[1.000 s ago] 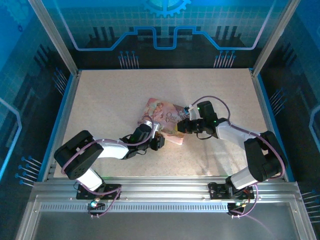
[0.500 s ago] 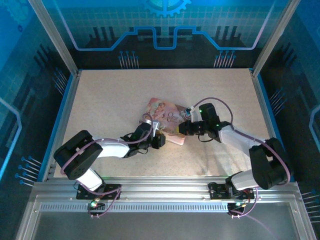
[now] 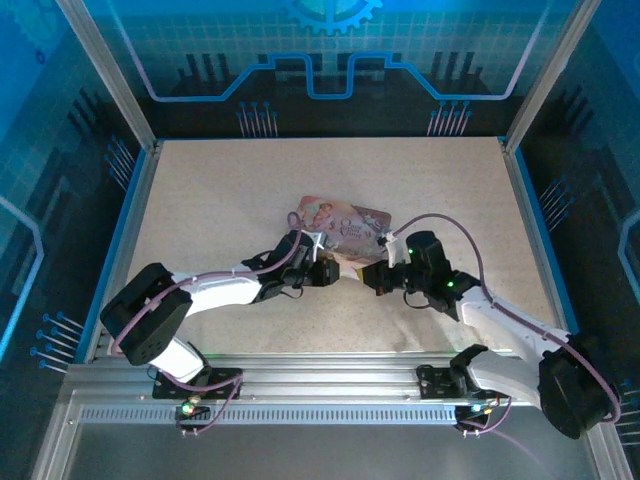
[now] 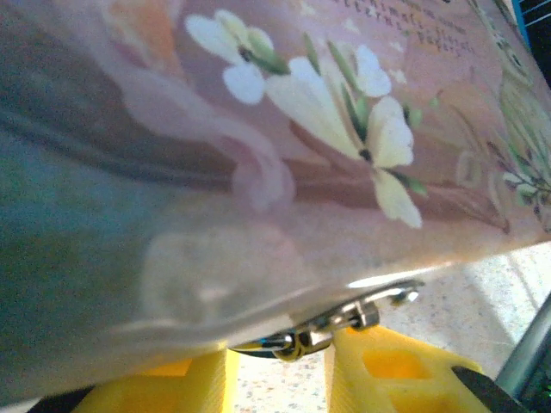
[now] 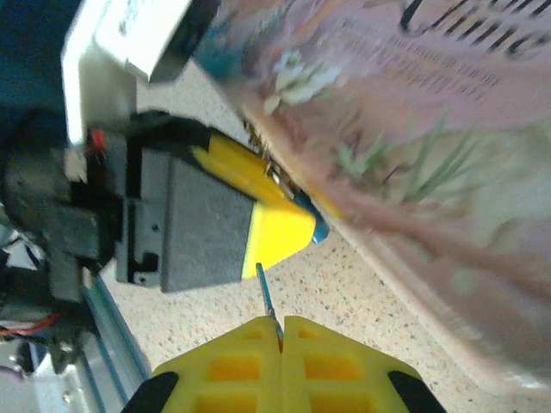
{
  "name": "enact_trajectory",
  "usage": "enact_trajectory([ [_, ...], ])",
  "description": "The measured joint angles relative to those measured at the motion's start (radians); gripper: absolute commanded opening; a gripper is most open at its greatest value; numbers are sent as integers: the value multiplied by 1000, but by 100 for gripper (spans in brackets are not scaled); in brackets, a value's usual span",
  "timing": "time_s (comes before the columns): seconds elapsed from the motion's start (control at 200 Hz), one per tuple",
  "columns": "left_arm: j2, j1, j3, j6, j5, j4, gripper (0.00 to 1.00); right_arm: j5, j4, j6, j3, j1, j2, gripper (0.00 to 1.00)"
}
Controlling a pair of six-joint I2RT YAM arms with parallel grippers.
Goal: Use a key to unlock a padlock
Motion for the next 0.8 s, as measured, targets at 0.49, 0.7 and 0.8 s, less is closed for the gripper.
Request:
enact_trajectory([
  [0.49,-3,26,83,-132,95,-105,29,98,188,-92,-134,55,5,0],
  [0.7,-5,36,86,-179,120,-113,28,104,276,-113,-158,55,32,0],
  [0.8,-5,41,92,-198,132,-112,28,103,317,-121,-158,55,51,0],
])
